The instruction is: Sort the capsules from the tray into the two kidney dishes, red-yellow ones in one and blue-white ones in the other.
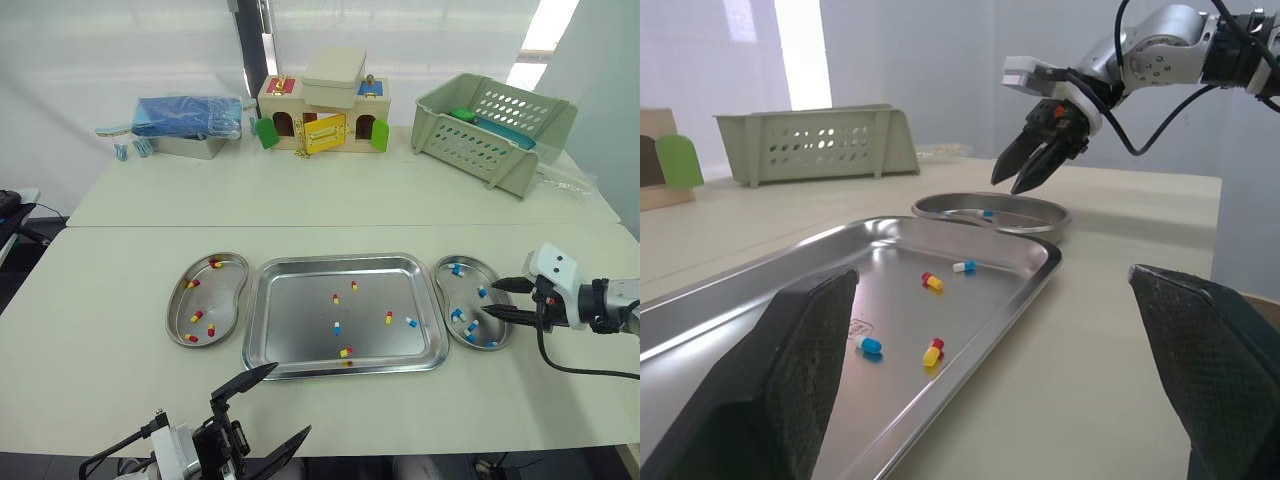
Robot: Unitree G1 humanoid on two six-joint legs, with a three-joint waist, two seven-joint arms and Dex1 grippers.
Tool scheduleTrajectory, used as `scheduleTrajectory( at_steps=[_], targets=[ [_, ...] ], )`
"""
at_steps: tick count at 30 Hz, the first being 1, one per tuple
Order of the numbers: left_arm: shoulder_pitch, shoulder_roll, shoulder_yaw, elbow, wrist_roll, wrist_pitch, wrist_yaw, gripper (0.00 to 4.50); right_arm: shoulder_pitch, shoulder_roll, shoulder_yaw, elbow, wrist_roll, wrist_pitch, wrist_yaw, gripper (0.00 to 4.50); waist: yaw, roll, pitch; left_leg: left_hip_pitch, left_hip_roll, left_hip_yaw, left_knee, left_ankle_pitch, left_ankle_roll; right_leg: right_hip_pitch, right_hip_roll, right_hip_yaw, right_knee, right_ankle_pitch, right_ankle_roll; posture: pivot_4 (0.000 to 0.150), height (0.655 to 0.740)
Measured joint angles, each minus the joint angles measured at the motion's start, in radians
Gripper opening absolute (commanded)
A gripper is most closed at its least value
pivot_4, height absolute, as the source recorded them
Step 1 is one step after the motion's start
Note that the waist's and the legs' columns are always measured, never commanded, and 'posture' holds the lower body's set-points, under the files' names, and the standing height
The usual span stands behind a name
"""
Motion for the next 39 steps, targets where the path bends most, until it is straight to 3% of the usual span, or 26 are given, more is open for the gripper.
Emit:
scheduleTrajectory(
  at_steps=[2,5,13,16,23,29,39],
  targets=[
    [-0.001,0.005,0.023,0.000,-0.002,0.013,0.016,4.50,0.008,0.000,-0.028,0.000,0.025,-0.004,0.001,4.47,0.000,0.000,0.000,0.000,0.000,0.000,0.000,0.000,0.000,0.000,0.000,0.000,0.000,0.000,0.000,0.150,0.7400],
    [-0.021,0.035,0.075,-0.007,-0.024,0.069,0.053,4.50,0.026,0.001,-0.085,0.016,0.061,-0.037,0.018,4.47,0.001,0.000,0.000,0.000,0.000,-0.001,0.001,0.000,0.000,0.001,0.000,-0.001,0.000,0.000,0.000,0.150,0.7400],
    [-0.171,0.307,0.402,0.001,-0.225,0.475,0.209,4.50,0.093,0.002,-0.264,0.144,0.117,-0.200,0.081,4.47,0.000,0.000,0.000,0.001,0.000,-0.002,0.004,0.000,0.000,0.003,0.000,-0.002,0.001,0.000,0.001,0.150,0.7400],
    [-0.227,0.456,0.482,0.165,-0.229,0.626,0.166,4.50,0.119,-0.001,-0.276,0.208,0.125,-0.257,0.122,4.47,-0.006,0.001,0.000,0.001,0.001,-0.003,0.004,0.000,0.001,0.002,0.002,-0.002,0.002,0.000,0.000,0.150,0.7400],
    [-0.419,0.617,0.529,0.516,-0.089,0.683,0.068,4.50,0.118,-0.039,-0.269,0.425,0.072,-0.403,0.178,4.47,-0.024,0.002,0.000,0.001,0.001,-0.002,0.003,0.000,0.000,0.001,0.002,-0.001,0.002,0.000,0.000,0.150,0.7400],
    [-0.497,0.634,0.534,0.673,0.009,0.673,-0.011,4.50,0.112,-0.040,-0.242,0.508,0.058,-0.460,0.201,4.47,-0.032,0.003,0.001,0.000,0.001,-0.001,0.003,0.000,0.000,-0.001,0.002,-0.001,0.003,0.000,0.000,0.150,0.7400],
    [-0.534,0.634,0.534,0.692,0.082,0.723,-0.046,4.50,0.135,-0.040,-0.242,0.509,0.060,-0.479,0.213,4.47,-0.033,0.003,0.001,0.000,0.001,-0.001,0.003,0.000,0.000,-0.001,0.002,-0.001,0.003,0.000,0.001,0.150,0.7400]
  ],
)
